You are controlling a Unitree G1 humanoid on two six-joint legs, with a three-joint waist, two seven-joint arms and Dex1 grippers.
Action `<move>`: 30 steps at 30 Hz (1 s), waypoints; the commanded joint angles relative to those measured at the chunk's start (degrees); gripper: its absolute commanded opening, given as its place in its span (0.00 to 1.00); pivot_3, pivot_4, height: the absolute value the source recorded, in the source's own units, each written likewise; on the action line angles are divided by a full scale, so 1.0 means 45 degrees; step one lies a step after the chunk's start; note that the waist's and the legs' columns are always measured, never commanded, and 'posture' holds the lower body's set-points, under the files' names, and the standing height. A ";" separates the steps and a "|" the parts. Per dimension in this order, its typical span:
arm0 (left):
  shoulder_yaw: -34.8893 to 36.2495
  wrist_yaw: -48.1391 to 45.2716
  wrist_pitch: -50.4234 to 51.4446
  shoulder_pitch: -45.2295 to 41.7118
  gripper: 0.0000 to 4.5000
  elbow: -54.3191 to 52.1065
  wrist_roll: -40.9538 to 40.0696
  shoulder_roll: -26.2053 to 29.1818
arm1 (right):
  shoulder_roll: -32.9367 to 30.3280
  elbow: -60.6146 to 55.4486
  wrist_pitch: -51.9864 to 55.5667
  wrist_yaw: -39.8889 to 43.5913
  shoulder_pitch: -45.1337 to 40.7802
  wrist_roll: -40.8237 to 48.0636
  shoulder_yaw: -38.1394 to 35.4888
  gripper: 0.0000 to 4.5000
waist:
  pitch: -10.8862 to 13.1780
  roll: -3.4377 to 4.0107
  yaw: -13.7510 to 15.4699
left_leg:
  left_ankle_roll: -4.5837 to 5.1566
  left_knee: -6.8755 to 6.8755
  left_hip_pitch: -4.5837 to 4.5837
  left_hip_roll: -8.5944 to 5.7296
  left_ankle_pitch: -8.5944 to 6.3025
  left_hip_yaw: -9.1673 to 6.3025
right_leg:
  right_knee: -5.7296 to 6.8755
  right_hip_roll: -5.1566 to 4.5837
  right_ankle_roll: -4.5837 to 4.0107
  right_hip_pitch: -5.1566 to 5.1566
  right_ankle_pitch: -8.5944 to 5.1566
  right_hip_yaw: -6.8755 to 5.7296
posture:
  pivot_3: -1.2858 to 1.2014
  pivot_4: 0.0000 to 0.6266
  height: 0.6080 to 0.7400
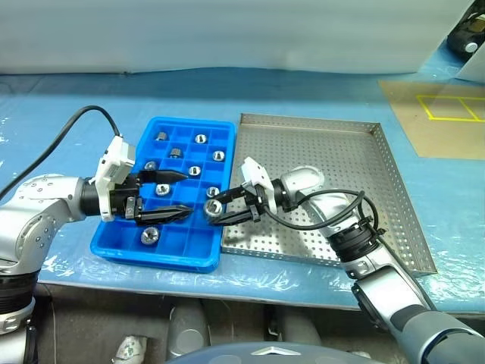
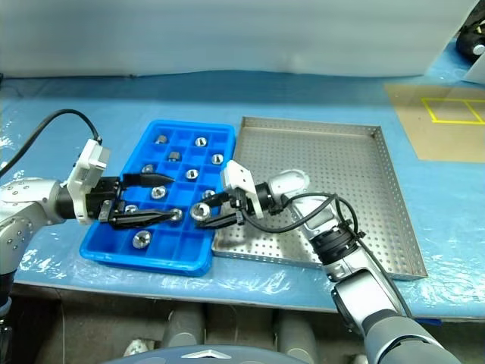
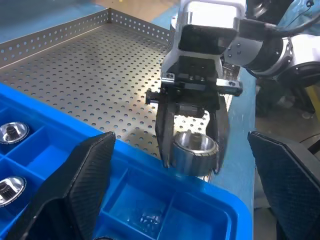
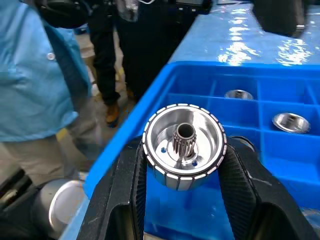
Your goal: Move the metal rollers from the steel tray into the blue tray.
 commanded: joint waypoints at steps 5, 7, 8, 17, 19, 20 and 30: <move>0.0374 0.0087 0.0111 0.0088 1.00 -0.0571 -0.0578 0.0560 | 0.0973 -0.0336 0.0024 -0.0236 0.0034 0.0260 0.0344 0.36 | 0.0000 0.0000 0.0009 | -0.0046 0.0001 0.0002 0.0000 0.0026 -0.0018 | 0.0030 0.0000 -0.0002 -0.0005 -0.0002 -0.0007 | 0.61 0.24 1.00; 0.0496 0.0016 0.0047 0.0330 1.00 -0.0678 -0.0637 0.0699 | 0.1155 -0.0065 -0.0140 -0.0326 -0.0016 0.0144 0.0355 0.36 | 0.0000 0.0000 0.0005 | -0.0050 0.0000 0.0002 -0.0001 0.0029 -0.0026 | 0.0040 0.0000 -0.0006 -0.0008 -0.0005 -0.0011 | 0.61 0.24 1.00; 0.0595 0.0017 0.0018 0.0466 1.00 -0.0734 -0.0666 0.0773 | 0.1206 0.0044 -0.0217 -0.0344 -0.0030 0.0091 0.0364 0.36 | -0.0001 -0.0001 0.0002 | -0.0053 0.0000 0.0002 -0.0001 0.0031 -0.0030 | 0.0042 0.0000 -0.0007 -0.0007 -0.0006 -0.0013 | 0.61 0.24 1.00; 0.4314 0.0038 0.0539 0.4142 1.00 -0.2319 -0.1742 0.1413 | 0.1325 0.0652 -0.0317 -0.0144 0.0073 -0.0120 0.0685 0.36 | -0.0005 -0.0012 -0.0030 | -0.0058 -0.0005 -0.0018 0.0007 0.0033 -0.0064 | 0.0041 0.0001 -0.0023 -0.0011 -0.0019 -0.0051 | 0.62 0.24 1.00; 0.4996 0.0014 0.0615 0.4921 1.00 -0.2648 -0.1947 0.1433 | 0.1342 0.0869 -0.0543 -0.0034 0.0054 -0.0230 0.0781 0.36 | -0.0007 -0.0017 0.0036 | -0.0049 -0.0005 -0.0020 0.0007 0.0028 -0.0068 | 0.0043 0.0001 -0.0027 -0.0011 -0.0022 -0.0056 | 0.64 0.24 1.00; 0.5254 0.0038 0.0661 0.5231 1.00 -0.2826 -0.2077 0.1418 | 0.1410 0.0996 -0.0643 0.0054 0.0017 -0.0204 0.0787 0.36 | -0.0009 -0.0020 0.0074 | -0.0034 -0.0006 -0.0025 0.0012 0.0020 -0.0080 | 0.0042 0.0001 -0.0028 -0.0009 -0.0023 -0.0069 | 0.65 0.24 1.00; 0.5729 0.1108 0.0729 0.6452 1.00 -0.4155 -0.3144 0.1152 | 0.2118 0.2497 -0.1435 0.0391 -0.0482 -0.0647 0.0932 0.36 | -0.0008 -0.0018 0.0638 | -0.0026 -0.0004 -0.0019 0.0018 0.0014 -0.0093 | 0.0075 -0.0001 -0.0033 -0.0008 -0.0029 -0.0076 | 0.67 0.24 1.00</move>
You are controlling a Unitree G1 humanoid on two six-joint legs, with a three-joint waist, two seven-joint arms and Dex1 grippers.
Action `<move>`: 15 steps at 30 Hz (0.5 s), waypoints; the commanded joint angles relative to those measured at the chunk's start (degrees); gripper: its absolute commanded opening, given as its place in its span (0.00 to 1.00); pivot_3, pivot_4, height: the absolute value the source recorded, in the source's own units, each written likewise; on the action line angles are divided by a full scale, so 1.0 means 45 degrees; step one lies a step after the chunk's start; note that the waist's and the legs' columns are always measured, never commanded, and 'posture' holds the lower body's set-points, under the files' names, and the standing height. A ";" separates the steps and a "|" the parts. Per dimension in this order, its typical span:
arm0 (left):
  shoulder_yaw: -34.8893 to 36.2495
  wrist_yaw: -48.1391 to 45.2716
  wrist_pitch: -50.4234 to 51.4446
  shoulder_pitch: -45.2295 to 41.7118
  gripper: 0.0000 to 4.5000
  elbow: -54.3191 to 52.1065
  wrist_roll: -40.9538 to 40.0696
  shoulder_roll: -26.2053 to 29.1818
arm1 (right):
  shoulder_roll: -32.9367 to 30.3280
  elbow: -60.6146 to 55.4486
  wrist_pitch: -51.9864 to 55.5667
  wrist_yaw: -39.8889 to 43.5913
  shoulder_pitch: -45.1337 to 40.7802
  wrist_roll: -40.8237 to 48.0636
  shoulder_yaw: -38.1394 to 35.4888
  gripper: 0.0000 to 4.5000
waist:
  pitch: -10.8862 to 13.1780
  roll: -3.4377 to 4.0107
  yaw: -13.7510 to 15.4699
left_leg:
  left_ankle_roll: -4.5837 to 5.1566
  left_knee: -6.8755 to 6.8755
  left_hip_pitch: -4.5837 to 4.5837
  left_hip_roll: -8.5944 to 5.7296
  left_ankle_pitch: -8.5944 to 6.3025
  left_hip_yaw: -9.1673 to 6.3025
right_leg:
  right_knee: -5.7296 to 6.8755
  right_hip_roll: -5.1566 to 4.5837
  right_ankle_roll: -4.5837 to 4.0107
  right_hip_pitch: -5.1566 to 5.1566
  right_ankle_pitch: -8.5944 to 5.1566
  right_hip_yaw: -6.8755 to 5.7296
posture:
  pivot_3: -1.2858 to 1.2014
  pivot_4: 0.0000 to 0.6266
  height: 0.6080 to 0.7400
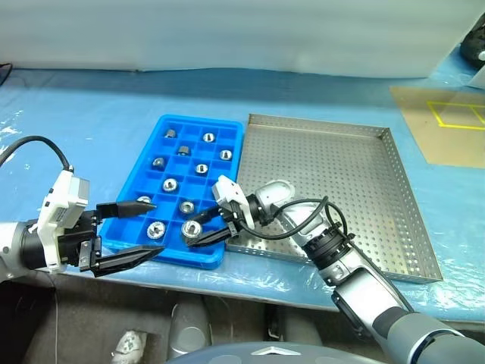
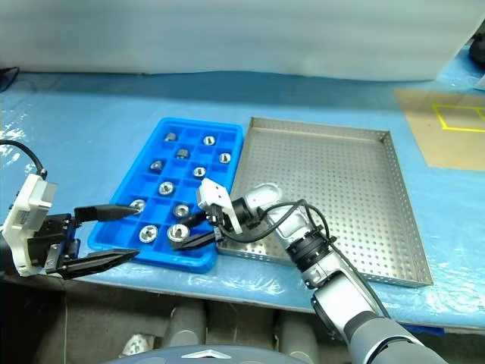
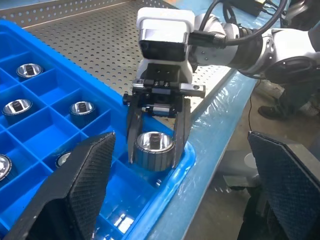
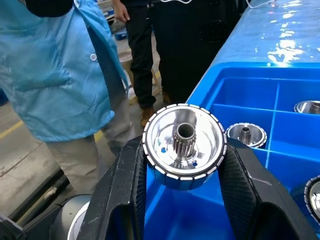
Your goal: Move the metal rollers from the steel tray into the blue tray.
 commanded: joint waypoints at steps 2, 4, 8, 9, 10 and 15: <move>0.0433 0.0341 -0.0112 0.0074 1.00 -0.0382 -0.0489 0.0053 | 0.0144 0.0309 -0.0486 0.0430 -0.0393 -0.0032 0.0024 0.52 | 0.0000 0.0000 0.0057 | 0.0000 0.0000 -0.0001 0.0000 0.0000 -0.0003 | 0.0000 0.0000 0.0000 0.0000 -0.0001 -0.0002 | 0.67 0.24 1.00; 0.0416 0.0405 -0.0176 0.0066 1.00 -0.0334 -0.0497 0.0085 | 0.0066 0.0438 -0.0451 0.0387 -0.0447 -0.0165 0.0000 0.64 | -0.0001 -0.0001 0.0062 | 0.0000 0.0000 -0.0002 0.0000 0.0000 -0.0003 | 0.0000 0.0000 0.0000 0.0000 -0.0001 -0.0002 | 0.67 0.24 1.00; 0.0123 0.0563 -0.0289 -0.0231 1.00 -0.0187 -0.0482 0.0121 | -0.0067 0.0703 -0.0580 0.0412 -0.0635 -0.0300 -0.0160 0.79 | -0.0001 -0.0002 0.0058 | -0.0001 0.0000 0.0000 0.0000 0.0001 -0.0003 | 0.0000 0.0002 0.0000 0.0000 -0.0001 -0.0001 | 0.66 0.24 1.00; -0.0049 0.0564 -0.0351 -0.0387 1.00 -0.0107 -0.0415 0.0146 | -0.0048 0.0768 -0.0641 0.0272 -0.0696 -0.0309 -0.0286 0.79 | -0.0001 -0.0002 0.0056 | -0.0001 0.0001 0.0000 -0.0001 0.0001 -0.0003 | 0.0000 0.0002 0.0000 0.0000 -0.0001 -0.0001 | 0.66 0.24 1.00; -0.0203 0.0555 -0.0408 -0.0530 1.00 -0.0031 -0.0353 0.0165 | -0.0027 0.0831 -0.0695 0.0163 -0.0750 -0.0321 -0.0378 0.79 | -0.0001 -0.0002 0.0063 | -0.0001 0.0001 0.0000 -0.0001 0.0001 -0.0003 | 0.0001 0.0001 0.0000 0.0001 -0.0001 0.0000 | 0.66 0.24 1.00; -0.1629 0.0652 -0.0810 -0.2270 1.00 0.0896 0.0030 0.0121 | -0.0116 0.1030 -0.1088 -0.0596 -0.1034 -0.0285 -0.1197 0.79 | -0.0002 -0.0003 0.0057 | -0.0010 0.0011 0.0002 -0.0001 0.0006 -0.0003 | 0.0025 0.0000 0.0000 -0.0001 0.0000 0.0001 | 0.63 0.24 1.00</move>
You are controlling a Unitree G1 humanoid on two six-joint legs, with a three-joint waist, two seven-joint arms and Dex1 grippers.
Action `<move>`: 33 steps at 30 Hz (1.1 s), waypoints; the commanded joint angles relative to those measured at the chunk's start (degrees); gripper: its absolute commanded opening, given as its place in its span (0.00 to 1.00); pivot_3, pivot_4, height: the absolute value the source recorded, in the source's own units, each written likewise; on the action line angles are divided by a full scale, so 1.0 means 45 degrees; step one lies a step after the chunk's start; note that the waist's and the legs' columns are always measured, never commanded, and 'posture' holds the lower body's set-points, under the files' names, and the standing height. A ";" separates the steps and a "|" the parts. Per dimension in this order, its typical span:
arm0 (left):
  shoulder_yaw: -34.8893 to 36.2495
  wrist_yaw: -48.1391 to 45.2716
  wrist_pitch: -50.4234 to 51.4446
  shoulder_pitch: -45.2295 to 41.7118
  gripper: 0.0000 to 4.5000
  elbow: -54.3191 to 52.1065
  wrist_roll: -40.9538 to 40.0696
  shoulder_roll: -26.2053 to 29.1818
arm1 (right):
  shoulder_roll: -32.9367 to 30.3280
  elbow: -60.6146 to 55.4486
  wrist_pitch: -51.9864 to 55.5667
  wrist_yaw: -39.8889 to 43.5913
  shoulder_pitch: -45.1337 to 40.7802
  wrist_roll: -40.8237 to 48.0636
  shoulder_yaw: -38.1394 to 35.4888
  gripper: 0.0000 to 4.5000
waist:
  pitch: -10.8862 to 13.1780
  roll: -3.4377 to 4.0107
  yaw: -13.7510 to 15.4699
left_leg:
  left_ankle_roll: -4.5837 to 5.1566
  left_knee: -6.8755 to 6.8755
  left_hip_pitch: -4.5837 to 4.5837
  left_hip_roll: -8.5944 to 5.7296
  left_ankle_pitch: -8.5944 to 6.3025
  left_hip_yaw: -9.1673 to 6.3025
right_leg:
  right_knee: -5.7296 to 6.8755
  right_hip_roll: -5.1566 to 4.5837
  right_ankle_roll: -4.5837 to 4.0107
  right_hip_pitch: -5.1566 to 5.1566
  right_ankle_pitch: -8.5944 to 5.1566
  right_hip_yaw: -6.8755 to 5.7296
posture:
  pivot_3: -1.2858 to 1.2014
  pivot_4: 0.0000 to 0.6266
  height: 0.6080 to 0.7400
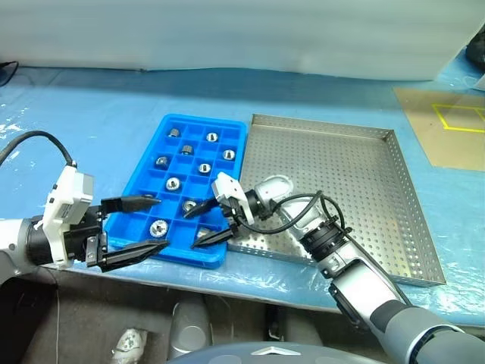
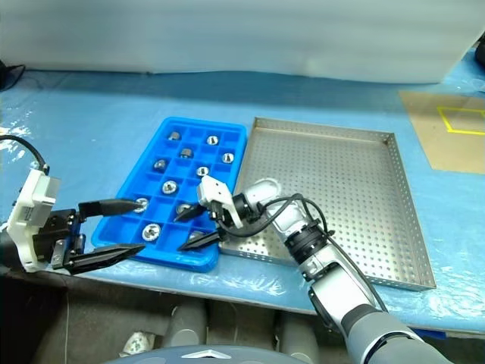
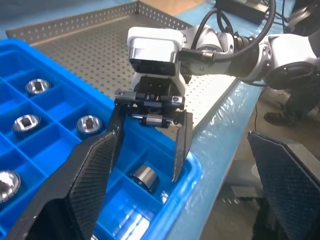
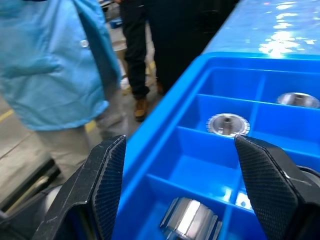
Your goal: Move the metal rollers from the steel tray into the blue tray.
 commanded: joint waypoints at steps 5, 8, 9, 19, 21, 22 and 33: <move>-0.2736 0.0094 -0.0937 -0.3330 1.00 0.1806 0.0890 -0.0487 | -0.0803 -0.0189 -0.0409 -0.1708 -0.0820 0.0441 -0.2509 0.79 | 0.0000 0.0003 -0.0065 | -0.0034 0.0013 0.0003 -0.0009 0.0021 0.0002 | 0.0026 -0.0004 0.0000 -0.0001 0.0003 0.0006 | 0.60 0.24 1.00; -0.4081 -0.0485 -0.1386 -0.4792 1.00 0.2918 0.1541 -0.0890 | -0.2018 -0.1159 0.0290 -0.1634 -0.0483 0.0799 -0.3339 0.79 | -0.0004 -0.0005 -0.0125 | -0.0079 0.0041 0.0006 -0.0010 0.0047 0.0002 | 0.0033 -0.0001 0.0001 0.0009 0.0004 0.0015 | 0.57 0.24 1.00; -0.4527 -0.0727 -0.1574 -0.5273 1.00 0.3337 0.1814 -0.1028 | -0.2439 -0.1495 0.0447 -0.1668 -0.0314 0.0857 -0.3568 0.79 | -0.0004 -0.0005 -0.0129 | -0.0078 0.0048 0.0004 -0.0012 0.0047 0.0002 | 0.0031 0.0000 0.0002 0.0011 0.0005 0.0015 | 0.56 0.24 1.00; -0.7564 -0.2999 -0.3755 -0.8891 1.00 0.7762 0.4458 -0.2946 | -0.5386 -0.4050 0.1659 -0.3423 0.1901 0.1108 -0.5976 0.79 | -0.0007 -0.0007 -0.0733 | -0.0078 0.0053 0.0008 -0.0030 0.0050 0.0009 | 0.0030 0.0003 0.0005 0.0018 0.0008 0.0033 | 0.47 0.24 1.00; -0.7925 -0.3301 -0.4116 -0.9421 1.00 0.8631 0.4868 -0.3429 | -0.5736 -0.4748 0.1985 -0.3862 0.2586 0.1298 -0.6509 0.79 | -0.0008 -0.0007 -0.0839 | -0.0066 0.0063 0.0014 -0.0039 0.0043 0.0017 | 0.0025 0.0002 0.0009 0.0026 0.0010 0.0058 | 0.46 0.24 1.00; -0.8146 -0.3480 -0.4415 -0.9642 1.00 0.9096 0.5188 -0.3648 | -0.5894 -0.5130 0.2130 -0.4072 0.2941 0.1378 -0.6755 0.79 | -0.0008 -0.0007 -0.0910 | -0.0064 0.0065 0.0015 -0.0037 0.0042 0.0019 | 0.0024 0.0002 0.0009 0.0024 0.0010 0.0062 | 0.46 0.24 1.00; -0.8839 -0.4537 -0.6313 -1.0361 1.00 1.1556 0.7005 -0.4820 | -0.6476 -0.7119 0.2999 -0.5463 0.4685 0.1949 -0.7621 0.79 | -0.0009 -0.0005 -0.1609 | -0.0023 0.0090 0.0050 -0.0042 0.0020 0.0050 | 0.0031 0.0011 0.0020 0.0030 0.0018 0.0122 | 0.43 0.24 1.00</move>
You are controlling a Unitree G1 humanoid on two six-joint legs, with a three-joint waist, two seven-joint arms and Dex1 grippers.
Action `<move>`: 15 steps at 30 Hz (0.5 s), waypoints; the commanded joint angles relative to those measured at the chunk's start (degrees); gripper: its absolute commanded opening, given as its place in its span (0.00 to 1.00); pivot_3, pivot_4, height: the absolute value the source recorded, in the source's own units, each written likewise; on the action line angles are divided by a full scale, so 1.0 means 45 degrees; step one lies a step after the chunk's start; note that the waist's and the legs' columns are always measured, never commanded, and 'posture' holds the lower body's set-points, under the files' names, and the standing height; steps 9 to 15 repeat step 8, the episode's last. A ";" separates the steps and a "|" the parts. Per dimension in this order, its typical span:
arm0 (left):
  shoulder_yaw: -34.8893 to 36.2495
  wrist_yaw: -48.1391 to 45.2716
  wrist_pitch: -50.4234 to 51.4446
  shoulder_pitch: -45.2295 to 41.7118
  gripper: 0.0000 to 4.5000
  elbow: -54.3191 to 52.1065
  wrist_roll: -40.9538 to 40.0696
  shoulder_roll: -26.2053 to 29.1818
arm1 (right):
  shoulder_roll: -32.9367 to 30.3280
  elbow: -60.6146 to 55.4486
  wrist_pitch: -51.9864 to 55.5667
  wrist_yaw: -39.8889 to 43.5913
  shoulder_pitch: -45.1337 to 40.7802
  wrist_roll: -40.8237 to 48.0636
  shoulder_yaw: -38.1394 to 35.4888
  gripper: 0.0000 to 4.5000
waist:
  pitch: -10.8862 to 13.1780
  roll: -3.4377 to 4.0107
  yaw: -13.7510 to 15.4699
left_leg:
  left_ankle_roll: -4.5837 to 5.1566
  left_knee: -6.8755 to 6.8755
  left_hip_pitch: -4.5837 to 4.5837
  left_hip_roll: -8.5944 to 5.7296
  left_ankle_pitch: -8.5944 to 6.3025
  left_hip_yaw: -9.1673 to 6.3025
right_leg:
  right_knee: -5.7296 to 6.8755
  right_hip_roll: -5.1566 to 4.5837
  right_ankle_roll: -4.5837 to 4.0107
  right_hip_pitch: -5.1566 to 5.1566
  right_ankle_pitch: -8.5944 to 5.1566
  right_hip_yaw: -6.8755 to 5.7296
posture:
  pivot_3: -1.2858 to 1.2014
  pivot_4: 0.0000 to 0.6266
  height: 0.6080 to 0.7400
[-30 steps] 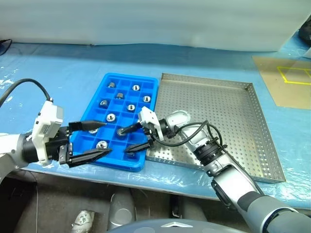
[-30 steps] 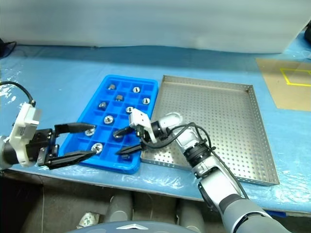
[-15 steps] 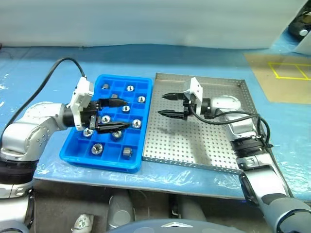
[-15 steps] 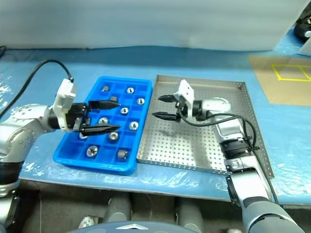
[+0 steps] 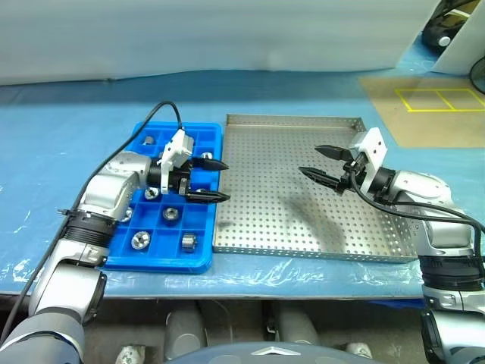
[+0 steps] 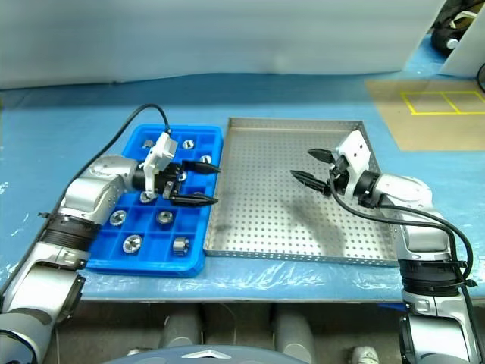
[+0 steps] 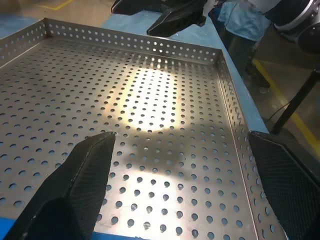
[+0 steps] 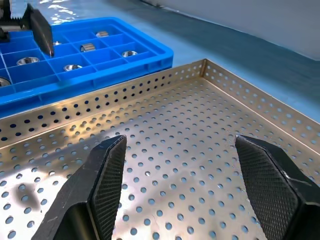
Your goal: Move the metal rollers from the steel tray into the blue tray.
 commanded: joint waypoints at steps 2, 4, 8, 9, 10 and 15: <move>0.0231 -0.0336 -0.0500 -0.0320 1.00 0.0189 0.0277 0.0066 | -0.0248 -0.0562 -0.0012 -0.0211 0.0057 0.0289 -0.0221 0.79 | -0.0001 0.0001 0.0020 | 0.0003 -0.0001 0.0012 -0.0001 -0.0001 0.0001 | 0.0000 -0.0002 0.0000 0.0007 0.0000 -0.0001 | 0.43 0.24 1.00; 0.0354 -0.0292 -0.0527 -0.0306 1.00 0.0231 0.0315 0.0076 | -0.0276 -0.0484 0.0034 -0.0242 -0.0017 0.0349 -0.0229 0.79 | 0.0000 0.0001 0.0043 | 0.0006 0.0002 0.0013 -0.0005 -0.0004 0.0003 | -0.0002 -0.0006 0.0000 0.0013 0.0000 0.0000 | 0.43 0.24 1.00; 0.0620 -0.0175 -0.0439 -0.0199 1.00 0.0102 0.0294 0.0216 | -0.0218 -0.0268 -0.0048 -0.0255 -0.0184 0.0314 -0.0032 0.79 | 0.0000 0.0001 0.0062 | 0.0014 0.0006 0.0011 -0.0006 -0.0008 0.0004 | -0.0003 -0.0007 0.0000 0.0015 0.0000 0.0000 | 0.44 0.24 1.00; 0.0620 -0.0175 -0.0439 -0.0199 1.00 0.0102 0.0294 0.0216 | -0.0218 -0.0268 -0.0048 -0.0255 -0.0184 0.0314 -0.0032 0.79 | 0.0000 0.0001 0.0062 | 0.0014 0.0006 0.0011 -0.0006 -0.0008 0.0004 | -0.0003 -0.0007 0.0000 0.0015 0.0000 0.0000 | 0.44 0.24 1.00; 0.0620 -0.0175 -0.0439 -0.0199 1.00 0.0102 0.0294 0.0216 | -0.0218 -0.0268 -0.0048 -0.0255 -0.0184 0.0314 -0.0032 0.79 | 0.0000 0.0001 0.0062 | 0.0014 0.0006 0.0011 -0.0006 -0.0008 0.0004 | -0.0003 -0.0007 0.0000 0.0015 0.0000 0.0000 | 0.44 0.24 1.00; 0.0620 -0.0175 -0.0439 -0.0199 1.00 0.0102 0.0294 0.0216 | -0.0218 -0.0268 -0.0048 -0.0255 -0.0184 0.0314 -0.0032 0.79 | 0.0000 0.0001 0.0062 | 0.0014 0.0006 0.0011 -0.0006 -0.0008 0.0004 | -0.0003 -0.0007 0.0000 0.0015 0.0000 0.0000 | 0.44 0.24 1.00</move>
